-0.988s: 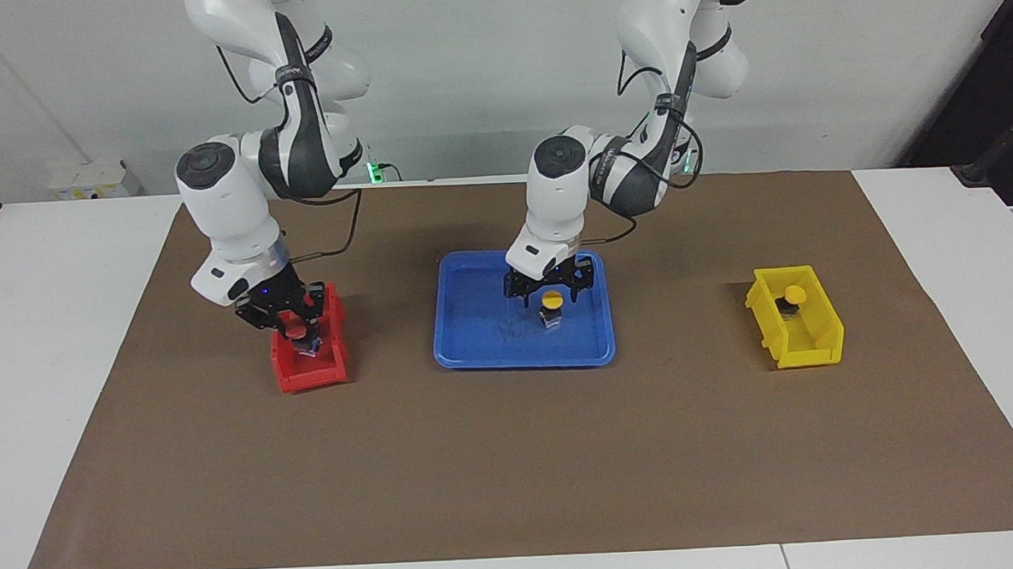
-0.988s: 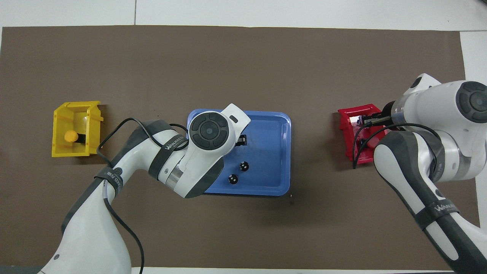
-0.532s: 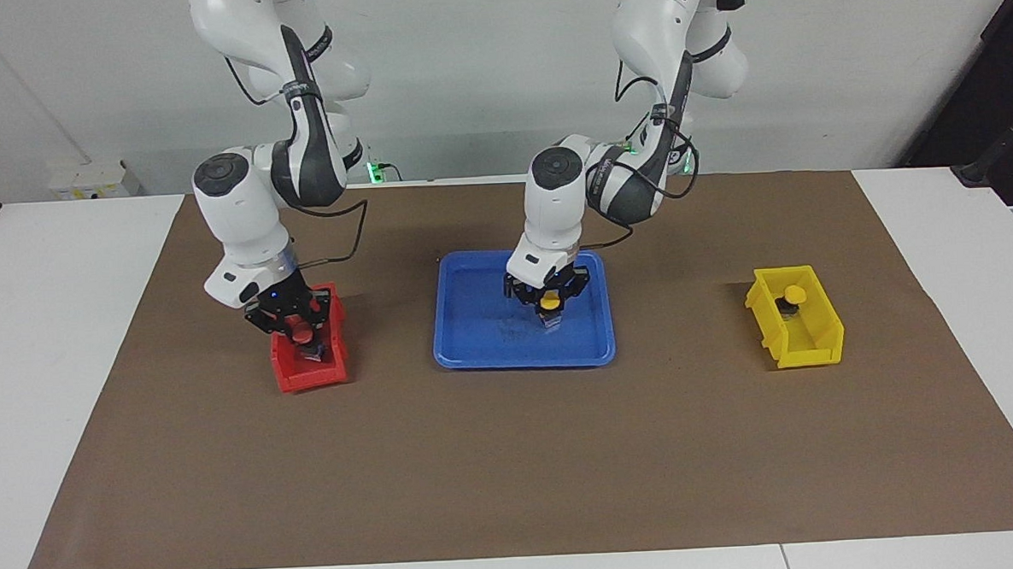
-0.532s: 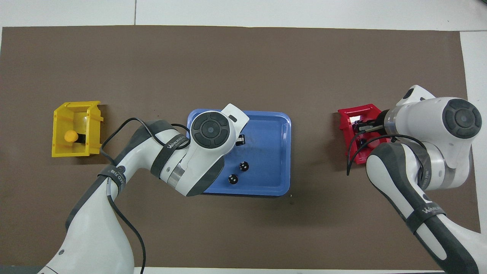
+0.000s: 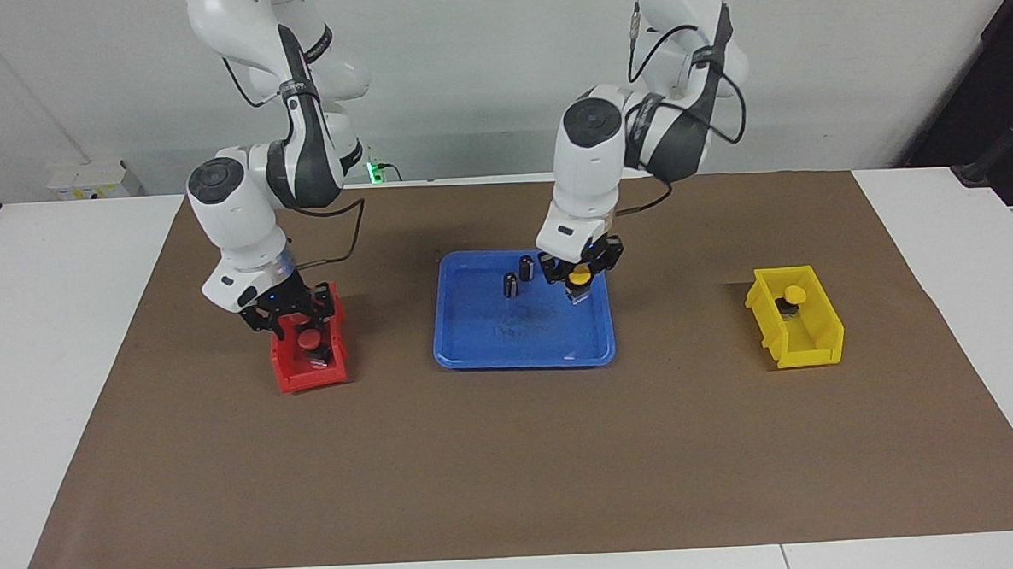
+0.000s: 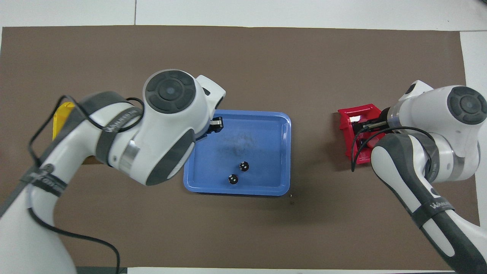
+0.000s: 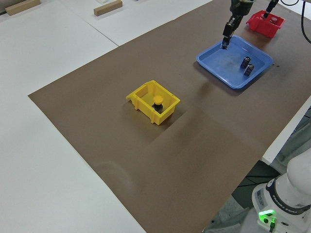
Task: Sort red and yellow buttons by color
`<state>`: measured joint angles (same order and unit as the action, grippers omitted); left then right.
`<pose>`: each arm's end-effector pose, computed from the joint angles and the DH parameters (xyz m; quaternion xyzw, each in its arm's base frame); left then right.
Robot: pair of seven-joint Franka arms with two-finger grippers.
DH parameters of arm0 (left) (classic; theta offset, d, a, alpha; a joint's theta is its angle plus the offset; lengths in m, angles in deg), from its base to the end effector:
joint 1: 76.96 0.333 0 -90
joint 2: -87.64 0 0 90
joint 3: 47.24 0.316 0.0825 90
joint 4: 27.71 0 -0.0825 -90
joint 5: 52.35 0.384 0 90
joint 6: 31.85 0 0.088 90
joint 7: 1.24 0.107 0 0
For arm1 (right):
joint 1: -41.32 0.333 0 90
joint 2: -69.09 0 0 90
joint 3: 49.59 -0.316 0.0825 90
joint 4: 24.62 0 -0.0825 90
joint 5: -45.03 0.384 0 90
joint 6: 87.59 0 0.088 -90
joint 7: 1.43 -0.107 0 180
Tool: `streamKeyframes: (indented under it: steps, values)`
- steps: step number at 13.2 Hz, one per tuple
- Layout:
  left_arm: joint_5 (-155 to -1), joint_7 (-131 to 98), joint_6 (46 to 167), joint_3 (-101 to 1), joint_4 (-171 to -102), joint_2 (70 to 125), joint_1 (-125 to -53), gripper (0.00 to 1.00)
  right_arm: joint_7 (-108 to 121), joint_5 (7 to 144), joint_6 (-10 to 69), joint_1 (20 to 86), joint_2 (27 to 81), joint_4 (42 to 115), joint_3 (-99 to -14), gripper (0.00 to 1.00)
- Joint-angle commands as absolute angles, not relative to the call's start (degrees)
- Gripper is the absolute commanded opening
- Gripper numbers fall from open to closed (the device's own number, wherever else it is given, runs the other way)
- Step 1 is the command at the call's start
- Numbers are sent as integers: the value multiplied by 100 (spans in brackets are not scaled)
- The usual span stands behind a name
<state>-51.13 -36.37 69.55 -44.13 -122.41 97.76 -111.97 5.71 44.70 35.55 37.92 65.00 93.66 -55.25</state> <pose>0.5182 -0.3228 0.4992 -0.9991 -0.0255 0.0164 0.0290 0.5623 0.0213 0.4008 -0.9965 -0.0833 -0.0069 0.0008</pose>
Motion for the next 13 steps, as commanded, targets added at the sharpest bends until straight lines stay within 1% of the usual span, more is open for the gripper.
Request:
streamKeyframes:
  steps: [1, 3, 4, 5, 7, 9, 10, 11, 13]
  values:
    - [-5209, -1915, 6413, -4425, -12079, 9442, -9845, 1, 727, 4573, 2222, 3622, 6627, 8403, -5565, 85]
    - [-5209, -465, 6622, -4417, -12131, 9432, -8791, 1, 701, 4582, 1466, 3552, 6943, 8069, -5565, 92]
    - [-5209, 133, 6902, -4417, -12305, 9415, -8342, 1, 692, 4582, 1149, 3552, 7092, 7919, -5548, 100]
    - [-5209, 505, 7210, -4417, -12516, 9406, -8059, 1, 683, 4582, 833, 3552, 7189, 7744, -5513, 99]
    - [-5209, 833, 7790, -4417, -12859, 9476, -7837, 1, 683, 4547, 42, 3482, 7173, 7121, -5442, 100]
    - [-5200, 992, 8387, -4417, -13263, 9607, -7801, 1, 683, 4529, -565, 3411, 7208, 6680, -5433, 100]
    - [-5209, 992, 8756, -4417, -13483, 9651, -7801, 1, 683, 4460, -594, 3402, 7191, 6600, -5433, 100]
    - [-5200, 992, 9073, -4408, -13668, 9704, -7801, 1, 683, 4450, -464, 3359, 7199, 6652, -5407, 100]
    - [-5200, 1027, 9470, -4408, -13827, 9906, -7767, 1, 683, 4415, -296, 3341, 7156, 6635, -5398, 100]
